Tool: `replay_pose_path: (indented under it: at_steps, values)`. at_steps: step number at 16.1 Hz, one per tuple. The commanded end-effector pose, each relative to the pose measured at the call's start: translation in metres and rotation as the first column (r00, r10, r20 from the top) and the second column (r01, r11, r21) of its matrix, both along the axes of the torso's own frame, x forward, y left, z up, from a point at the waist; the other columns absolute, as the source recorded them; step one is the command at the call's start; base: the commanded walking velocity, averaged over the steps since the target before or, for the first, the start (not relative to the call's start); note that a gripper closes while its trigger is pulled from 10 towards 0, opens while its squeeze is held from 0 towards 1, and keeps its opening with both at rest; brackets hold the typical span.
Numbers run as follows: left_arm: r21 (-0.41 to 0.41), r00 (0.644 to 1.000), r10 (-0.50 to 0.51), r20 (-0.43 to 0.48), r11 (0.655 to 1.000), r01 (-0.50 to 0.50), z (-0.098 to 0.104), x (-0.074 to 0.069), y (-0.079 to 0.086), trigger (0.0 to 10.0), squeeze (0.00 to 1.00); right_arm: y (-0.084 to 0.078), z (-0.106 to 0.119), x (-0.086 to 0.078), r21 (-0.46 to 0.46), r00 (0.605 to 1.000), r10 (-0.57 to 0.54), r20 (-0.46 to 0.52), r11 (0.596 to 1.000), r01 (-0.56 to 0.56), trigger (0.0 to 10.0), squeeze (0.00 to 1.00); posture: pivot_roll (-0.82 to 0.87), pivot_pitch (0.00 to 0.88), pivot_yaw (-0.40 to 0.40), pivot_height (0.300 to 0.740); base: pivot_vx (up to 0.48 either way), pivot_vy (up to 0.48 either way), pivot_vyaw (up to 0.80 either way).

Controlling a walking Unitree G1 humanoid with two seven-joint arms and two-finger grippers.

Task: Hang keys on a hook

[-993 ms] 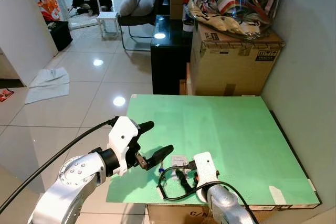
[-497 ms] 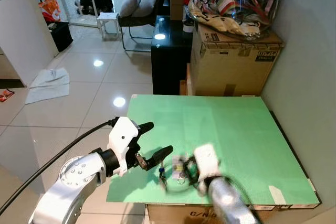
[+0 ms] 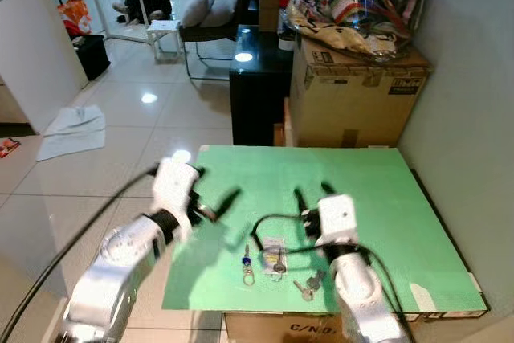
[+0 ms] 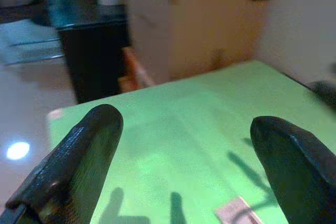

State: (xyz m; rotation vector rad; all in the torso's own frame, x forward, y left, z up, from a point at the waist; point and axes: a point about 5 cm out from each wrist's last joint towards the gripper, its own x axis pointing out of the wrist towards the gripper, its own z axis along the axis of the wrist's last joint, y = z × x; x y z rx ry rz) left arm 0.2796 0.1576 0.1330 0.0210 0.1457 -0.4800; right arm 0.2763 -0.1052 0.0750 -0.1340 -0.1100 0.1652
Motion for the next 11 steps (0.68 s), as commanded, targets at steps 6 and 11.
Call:
replay_pose_path:
  at_steps: [6,11]
  values:
    - [0.1,0.999,-0.028,0.037,0.995,0.024,-0.004,0.003,-0.004,10.0,0.0,0.009,-0.019,0.0,0.172,0.972,0.093,-0.216,0.984,-0.056,10.0,1.0,-0.05,0.0,0.027,0.74,0.0,0.0,0.0]
    - [0.093,0.999,-0.014,0.03,0.996,0.011,-0.005,0.003,0.0,10.0,0.0,0.016,-0.051,-0.015,0.273,0.871,0.209,-0.446,0.958,-0.09,10.0,1.0,-0.04,0.0,0.03,0.74,0.0,0.0,0.0]
